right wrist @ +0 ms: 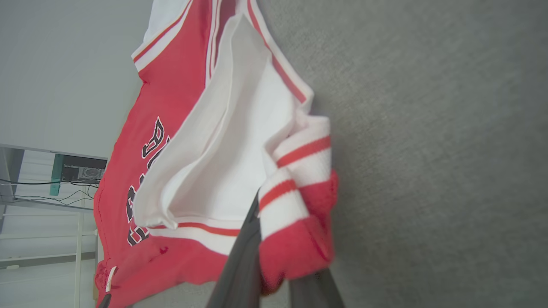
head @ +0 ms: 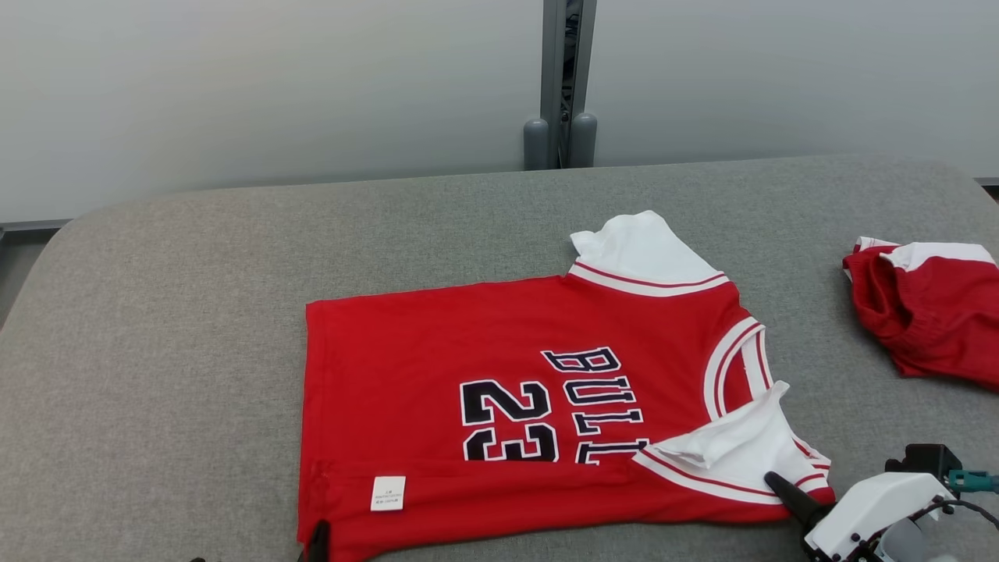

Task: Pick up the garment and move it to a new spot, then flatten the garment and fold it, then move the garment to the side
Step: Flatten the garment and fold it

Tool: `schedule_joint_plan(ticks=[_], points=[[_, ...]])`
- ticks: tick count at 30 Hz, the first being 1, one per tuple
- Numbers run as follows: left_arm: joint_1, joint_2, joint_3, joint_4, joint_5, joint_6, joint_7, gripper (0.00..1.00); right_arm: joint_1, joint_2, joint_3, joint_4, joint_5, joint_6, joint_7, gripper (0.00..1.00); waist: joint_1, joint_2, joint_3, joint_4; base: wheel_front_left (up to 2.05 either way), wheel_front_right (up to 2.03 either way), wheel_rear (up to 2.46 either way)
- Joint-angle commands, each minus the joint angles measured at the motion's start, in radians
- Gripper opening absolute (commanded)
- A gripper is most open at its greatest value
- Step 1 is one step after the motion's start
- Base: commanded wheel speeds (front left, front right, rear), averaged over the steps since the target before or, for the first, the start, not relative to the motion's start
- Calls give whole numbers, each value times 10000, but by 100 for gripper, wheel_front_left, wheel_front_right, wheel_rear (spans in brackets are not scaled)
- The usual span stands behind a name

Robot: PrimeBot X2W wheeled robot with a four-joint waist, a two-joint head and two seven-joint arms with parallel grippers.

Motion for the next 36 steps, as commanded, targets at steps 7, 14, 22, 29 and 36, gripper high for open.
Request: schedule_joint_plan(ticks=[7, 14, 22, 29, 36], points=[[770, 294, 13, -1317, 78, 590, 62, 0, 458, -192, -309, -319, -98, 2, 251, 0, 0, -1, 44, 72, 0, 0, 0], [1113, 437, -8, -2026, 107, 993, 167, 0, 619, -107, -559, -387, -251, 2, 513, 0, 0, -1, 71, 126, 0, 0, 0], [1183, 532, -42, -2160, 294, 1392, 143, 100, 409, 63, -1053, 34, -742, -1, 204, 100, 0, -1, 128, 163, 0, 0, 0], [1070, 702, -22, -2240, 599, 1670, 3, 100, 280, 34, -1588, -28, -1148, -1, 29, 100, 0, -1, 168, 140, 0, 0, 0], [510, 1032, 389, -2450, 1785, 2077, -420, 100, -50, -115, -2164, -655, -1958, 2, -767, 100, 0, -1, 224, 157, 0, 0, 0]])
